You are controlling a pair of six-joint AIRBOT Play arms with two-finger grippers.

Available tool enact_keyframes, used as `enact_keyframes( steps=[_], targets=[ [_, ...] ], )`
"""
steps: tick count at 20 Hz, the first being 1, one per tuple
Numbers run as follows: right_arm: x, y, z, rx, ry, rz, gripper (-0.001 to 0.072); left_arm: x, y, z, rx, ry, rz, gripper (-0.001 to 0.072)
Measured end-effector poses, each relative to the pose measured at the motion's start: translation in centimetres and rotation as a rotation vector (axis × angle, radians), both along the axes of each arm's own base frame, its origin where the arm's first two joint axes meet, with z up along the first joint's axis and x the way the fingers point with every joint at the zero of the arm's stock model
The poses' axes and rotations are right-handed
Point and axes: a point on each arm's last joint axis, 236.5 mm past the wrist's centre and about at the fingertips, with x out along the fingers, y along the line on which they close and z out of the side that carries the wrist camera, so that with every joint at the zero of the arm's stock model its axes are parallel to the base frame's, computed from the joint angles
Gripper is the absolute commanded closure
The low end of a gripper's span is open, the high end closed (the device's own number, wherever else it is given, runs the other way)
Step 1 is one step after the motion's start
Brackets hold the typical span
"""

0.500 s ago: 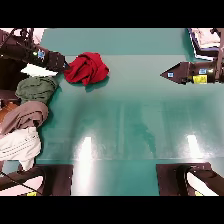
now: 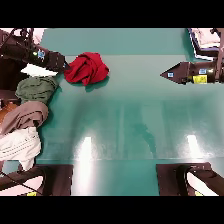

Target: Fold the shirts.

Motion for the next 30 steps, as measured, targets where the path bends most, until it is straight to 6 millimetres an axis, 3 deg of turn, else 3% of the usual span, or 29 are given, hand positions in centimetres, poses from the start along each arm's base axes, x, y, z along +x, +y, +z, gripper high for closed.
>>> enact_keyframes(
  steps=[8,9,10,11,14,17,21,24,27,30],
  targets=[
    [0.6,-0.1,0.4,0.007,-0.021,-0.020,0.0693,0.7,-0.1,0.5,-0.016,-0.029,0.013,0.0683],
    [0.7,-0.2,0.4,0.009,-0.026,-0.025,0.0693,0.7,-0.2,0.6,-0.022,-0.033,0.014,0.0648],
    [0.8,-0.2,0.5,0.011,-0.029,-0.027,0.0693,1.0,-0.3,0.7,-0.026,-0.042,0.017,0.0357],
    [0.8,-0.2,0.6,0.014,-0.032,-0.029,0.0693,1.4,-0.3,0.9,-0.031,-0.060,0.022,0.0171],
    [1.0,-0.2,0.7,0.017,-0.038,-0.033,0.0693,4.0,-0.2,0.5,-0.037,-0.113,0.058,0.0173],
    [1.1,-0.2,0.8,0.019,-0.039,-0.036,0.0693,8.1,-0.3,-3.1,-0.037,-0.105,0.103,0.0172],
    [1.0,-0.2,0.8,0.019,-0.039,-0.035,0.0693,12.7,-0.4,-11.8,-0.018,-0.016,0.151,0.0172],
    [1.0,-0.1,0.7,0.018,-0.037,-0.032,0.0693,14.4,-0.7,-17.1,-0.018,0.042,0.167,0.0173],
    [0.9,-0.1,0.7,0.018,-0.035,-0.032,0.0693,15.3,-1.1,-19.9,-0.028,0.060,0.167,0.0173],
    [0.9,-0.1,0.7,0.018,-0.035,-0.032,0.0693,16.0,-1.4,-21.3,-0.042,0.060,0.172,0.0174]
  ],
)
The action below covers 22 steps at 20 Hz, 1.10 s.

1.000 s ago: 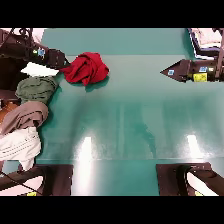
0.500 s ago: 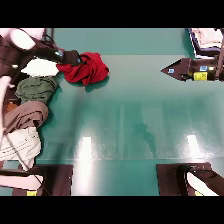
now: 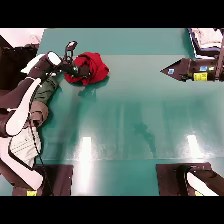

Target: Fold the shirts.

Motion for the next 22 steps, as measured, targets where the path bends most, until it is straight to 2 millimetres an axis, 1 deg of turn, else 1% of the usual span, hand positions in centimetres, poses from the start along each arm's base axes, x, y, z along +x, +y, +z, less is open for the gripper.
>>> enact_keyframes(
  steps=[1,2,3,4,6,7,8,9,10,11,13,14,15,17,18,19,20,21,22],
  targets=[
    [0.0,0.0,0.0,0.000,0.000,0.000,0.0693,0.2,-0.1,-0.3,-0.005,0.000,0.003,0.0176],
    [0.0,0.0,0.0,0.000,0.000,0.000,0.0693,0.3,-0.2,-0.5,-0.009,-0.001,0.006,0.0284],
    [0.0,0.0,0.0,0.000,0.000,0.000,0.0693,0.4,-0.3,-0.7,-0.013,-0.004,0.009,0.0573],
    [0.0,0.0,0.0,0.000,0.000,0.000,0.0693,0.5,-0.4,-0.8,-0.018,-0.003,0.009,0.0684],
    [0.0,0.0,0.0,0.000,-0.001,0.000,0.0693,0.7,-0.8,-0.5,-0.036,-0.007,0.010,0.0685],
    [0.0,0.0,0.1,0.001,-0.003,-0.002,0.0694,0.7,-1.1,-0.1,-0.049,-0.005,0.006,0.0685],
    [0.1,-0.1,0.4,0.003,-0.015,-0.009,0.0694,0.6,-1.5,0.9,-0.066,-0.006,-0.007,0.0685],
    [0.3,-0.2,0.8,0.006,-0.034,-0.020,0.0693,0.7,-2.0,2.4,-0.082,-0.015,-0.025,0.0685],
    [0.5,-0.4,1.6,0.012,-0.065,-0.039,0.0693,0.6,-2.6,4.9,-0.102,-0.038,-0.049,0.0685],
    [0.7,-0.6,2.5,0.018,-0.101,-0.059,0.0694,0.5,-3.1,7.9,-0.124,-0.073,-0.075,0.0685],
    [1.1,-1.2,4.8,0.035,-0.188,-0.110,0.0694,-0.7,-4.6,16.1,-0.189,-0.183,-0.149,0.0685],
    [1.3,-1.6,6.1,0.044,-0.236,-0.138,0.0694,-2.2,-5.5,20.8,-0.235,-0.248,-0.196,0.0685],
    [1.4,-1.9,7.2,0.053,-0.278,-0.162,0.0694,-4.2,-6.3,25.3,-0.281,-0.314,-0.249,0.0685],
    [1.4,-2.5,9.0,0.067,-0.340,-0.198,0.0694,-8.8,-7.6,32.7,-0.353,-0.433,-0.345,0.0684],
    [1.3,-2.8,9.5,0.071,-0.358,-0.211,0.0694,-11.6,-8.3,36.0,-0.381,-0.489,-0.396,0.0685],
    [1.4,-3.1,9.9,0.072,-0.371,-0.222,0.0694,-14.3,-9.1,38.5,-0.402,-0.530,-0.445,0.0685],
    [1.4,-3.4,10.1,0.072,-0.380,-0.234,0.0693,-16.9,-9.8,40.5,-0.417,-0.567,-0.495,0.0685],
    [1.4,-3.8,10.2,0.071,-0.384,-0.244,0.0694,-19.0,-10.6,41.9,-0.426,-0.594,-0.534,0.0685],
    [1.4,-4.1,10.3,0.069,-0.384,-0.251,0.0694,-21.0,-11.5,42.7,-0.429,-0.608,-0.577,0.0684]
  ],
)
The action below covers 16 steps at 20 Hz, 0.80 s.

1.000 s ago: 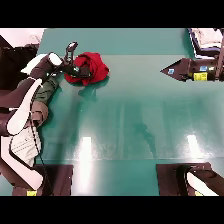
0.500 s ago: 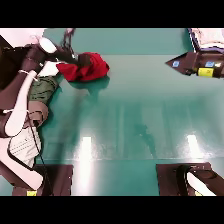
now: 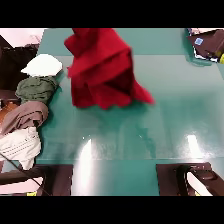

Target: Fold the shirts.

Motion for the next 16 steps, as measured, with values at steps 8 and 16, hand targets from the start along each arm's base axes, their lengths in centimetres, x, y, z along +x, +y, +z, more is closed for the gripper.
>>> enact_keyframes(
  steps=[8,16],
  targets=[
    [-1.0,-1.6,-2.1,-0.036,0.094,0.002,0.0694,-1.8,-9.6,-13.4,0.184,0.216,-0.134,0.0683],
    [-2.3,-1.1,-3.9,-0.063,0.173,0.055,0.0694,6.1,-4.8,-19.5,0.192,0.455,0.061,0.0101]
  ],
)
